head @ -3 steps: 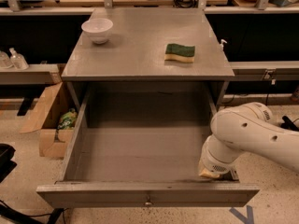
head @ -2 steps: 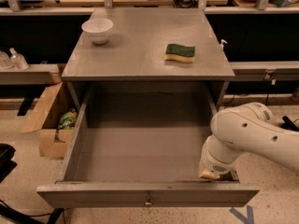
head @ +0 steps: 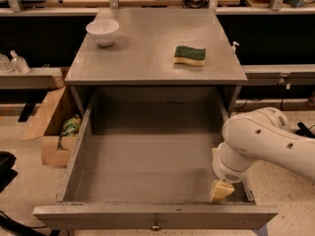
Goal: Open top drawer
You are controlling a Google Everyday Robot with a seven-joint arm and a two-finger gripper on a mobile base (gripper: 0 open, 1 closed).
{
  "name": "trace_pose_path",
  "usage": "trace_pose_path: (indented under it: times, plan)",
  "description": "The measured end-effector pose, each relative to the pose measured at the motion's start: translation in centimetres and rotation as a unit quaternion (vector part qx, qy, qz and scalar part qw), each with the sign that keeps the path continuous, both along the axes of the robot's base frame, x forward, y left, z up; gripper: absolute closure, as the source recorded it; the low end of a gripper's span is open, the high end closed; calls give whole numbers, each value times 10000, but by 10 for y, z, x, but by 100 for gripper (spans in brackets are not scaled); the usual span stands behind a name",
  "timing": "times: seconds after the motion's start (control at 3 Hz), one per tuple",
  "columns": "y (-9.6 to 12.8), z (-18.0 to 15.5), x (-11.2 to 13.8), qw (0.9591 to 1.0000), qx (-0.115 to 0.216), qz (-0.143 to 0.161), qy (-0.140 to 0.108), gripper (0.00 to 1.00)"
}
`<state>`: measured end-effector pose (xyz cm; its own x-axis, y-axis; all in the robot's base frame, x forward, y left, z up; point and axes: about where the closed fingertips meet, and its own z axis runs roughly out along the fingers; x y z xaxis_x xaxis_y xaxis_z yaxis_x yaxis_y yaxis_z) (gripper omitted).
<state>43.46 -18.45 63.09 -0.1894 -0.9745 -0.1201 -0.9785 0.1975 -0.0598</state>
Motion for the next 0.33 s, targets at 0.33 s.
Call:
trace_pose_path:
  times: [0.33]
  plan:
    - [0,0,0,10000,0,0,0,0]
